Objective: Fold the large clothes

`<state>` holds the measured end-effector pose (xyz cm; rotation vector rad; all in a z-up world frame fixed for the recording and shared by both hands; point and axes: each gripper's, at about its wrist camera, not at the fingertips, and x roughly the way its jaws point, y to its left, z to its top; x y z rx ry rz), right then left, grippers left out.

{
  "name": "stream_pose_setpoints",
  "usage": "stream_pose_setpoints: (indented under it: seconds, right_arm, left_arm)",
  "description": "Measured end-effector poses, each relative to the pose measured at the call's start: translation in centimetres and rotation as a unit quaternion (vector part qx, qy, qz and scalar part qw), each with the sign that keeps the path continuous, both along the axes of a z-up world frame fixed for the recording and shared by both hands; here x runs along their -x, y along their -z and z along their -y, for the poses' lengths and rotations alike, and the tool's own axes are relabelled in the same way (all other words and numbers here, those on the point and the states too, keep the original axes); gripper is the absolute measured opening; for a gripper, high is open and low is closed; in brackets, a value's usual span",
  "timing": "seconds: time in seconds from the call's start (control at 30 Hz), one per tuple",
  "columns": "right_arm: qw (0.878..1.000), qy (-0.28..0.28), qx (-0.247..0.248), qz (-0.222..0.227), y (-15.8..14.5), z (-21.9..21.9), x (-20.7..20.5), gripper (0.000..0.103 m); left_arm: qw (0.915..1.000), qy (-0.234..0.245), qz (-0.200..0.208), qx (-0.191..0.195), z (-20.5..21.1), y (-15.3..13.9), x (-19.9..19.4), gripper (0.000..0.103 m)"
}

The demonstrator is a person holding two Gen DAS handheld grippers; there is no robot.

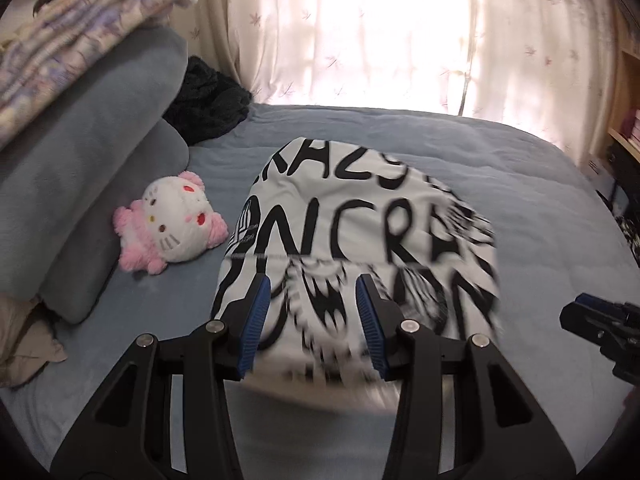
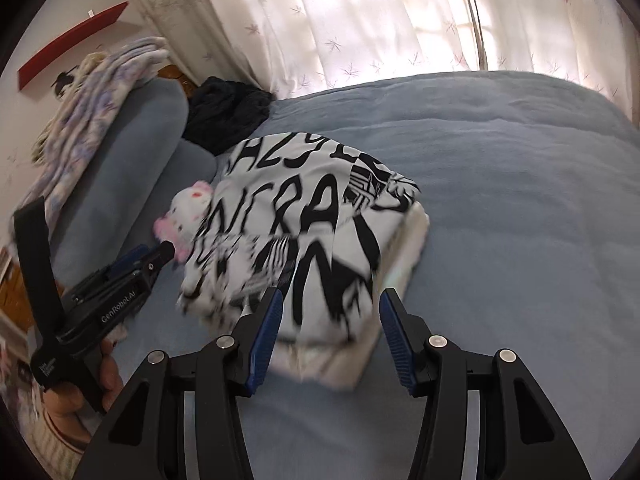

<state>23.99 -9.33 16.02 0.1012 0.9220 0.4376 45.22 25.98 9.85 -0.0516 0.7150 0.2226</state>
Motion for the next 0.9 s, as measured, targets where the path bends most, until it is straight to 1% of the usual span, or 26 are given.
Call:
stream_pose_setpoints:
  seconds: [0.03,0.07,0.1,0.17,0.27,0.33,0.37,0.4,0.47,0.57,0.7,0.83,0.9]
  right_arm:
    - [1.0,-0.001,0.004,0.003,-0.9,0.7,1.6,0.053]
    - [1.0,-0.002,0.006,0.006,-1.7,1.2,2.9,0.058]
    - [1.0,-0.003,0.01,0.009,-2.9,2.0,4.9,0.06]
    - [1.0,-0.002,0.022,0.016,-4.4,3.4,7.8,0.063]
    - [0.999,0.002,0.037,0.031,-6.2,6.1,12.8,0.068]
    - [0.999,0.004,0.036,0.034,-7.2,7.9,15.9,0.069]
    - [0.999,0.003,0.035,0.034,-7.3,8.6,16.9,0.07]
    - [0.999,0.004,0.036,0.035,-7.4,9.6,18.5,0.07]
    - [0.998,0.007,0.044,0.037,-7.5,11.3,21.3,0.073]
    - [0.997,0.011,0.058,0.042,-6.9,13.9,25.3,0.08]
    - [0.996,0.02,0.074,0.04,-5.1,17.6,30.0,0.085]
    - [0.996,0.042,0.067,0.032,-3.2,21.2,33.9,0.087]
    - [0.996,0.054,0.059,0.029,-2.0,23.0,36.1,0.091]
  left_arm:
    - [1.0,0.001,0.003,-0.003,0.8,-0.8,1.6,0.041]
    - [1.0,0.002,0.005,-0.006,1.5,-1.5,3.0,0.044]
    - [0.9999,0.004,0.005,-0.009,2.3,-2.4,4.9,0.048]
    - [0.9999,0.004,0.007,-0.013,3.7,-3.6,7.7,0.055]
    - [0.9998,0.009,0.013,-0.011,6.3,-5.6,12.3,0.057]
    - [0.9997,0.015,0.019,-0.006,8.2,-6.6,15.6,0.059]
    - [0.9996,0.019,0.023,-0.001,9.3,-7.0,17.3,0.065]
    - [0.9995,0.022,0.024,0.003,10.1,-7.2,18.4,0.073]
    - [0.9991,0.029,0.028,0.01,12.4,-7.4,21.5,0.079]
    - [0.9984,0.043,0.032,0.018,15.3,-7.0,24.8,0.081]
    - [0.9973,0.063,0.026,0.026,18.7,-5.2,27.7,0.082]
    - [0.9959,0.078,0.005,0.046,21.7,-2.4,30.3,0.083]
    - [0.995,0.085,0.002,0.053,22.8,-1.3,31.6,0.084]
